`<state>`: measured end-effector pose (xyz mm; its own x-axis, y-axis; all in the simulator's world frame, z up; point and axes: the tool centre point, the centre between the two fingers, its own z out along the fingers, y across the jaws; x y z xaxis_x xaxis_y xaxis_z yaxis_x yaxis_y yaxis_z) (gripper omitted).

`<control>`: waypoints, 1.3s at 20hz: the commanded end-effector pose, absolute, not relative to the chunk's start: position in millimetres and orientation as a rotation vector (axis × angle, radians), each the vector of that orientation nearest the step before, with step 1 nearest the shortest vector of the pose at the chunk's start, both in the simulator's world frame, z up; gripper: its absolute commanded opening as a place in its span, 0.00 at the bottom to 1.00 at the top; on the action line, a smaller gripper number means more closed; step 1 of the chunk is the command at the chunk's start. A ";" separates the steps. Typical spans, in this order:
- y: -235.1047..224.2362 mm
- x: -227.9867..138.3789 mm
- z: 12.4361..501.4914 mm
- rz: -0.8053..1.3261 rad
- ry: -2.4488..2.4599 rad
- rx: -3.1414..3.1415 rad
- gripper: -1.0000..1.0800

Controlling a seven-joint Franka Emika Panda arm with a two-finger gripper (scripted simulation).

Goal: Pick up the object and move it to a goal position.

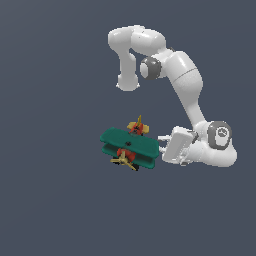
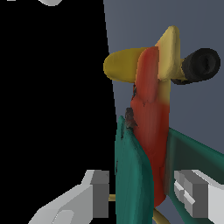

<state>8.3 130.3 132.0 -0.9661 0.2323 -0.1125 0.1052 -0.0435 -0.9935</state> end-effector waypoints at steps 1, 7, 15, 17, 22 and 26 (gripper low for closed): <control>130.0 8.2 132.1 2.175 -2.109 -0.374 0.62; 126.8 7.2 132.4 2.176 -2.108 -0.374 0.62; 113.9 3.4 133.1 2.177 -2.108 -0.374 0.62; 110.1 2.3 133.3 2.177 -2.108 -0.374 0.62; 102.7 0.5 133.3 2.176 -2.107 -0.373 0.62; 99.8 0.0 133.1 2.176 -2.106 -0.373 0.62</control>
<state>0.4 100.7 133.3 -0.9659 0.2331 -0.1123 0.1047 -0.0450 -0.9935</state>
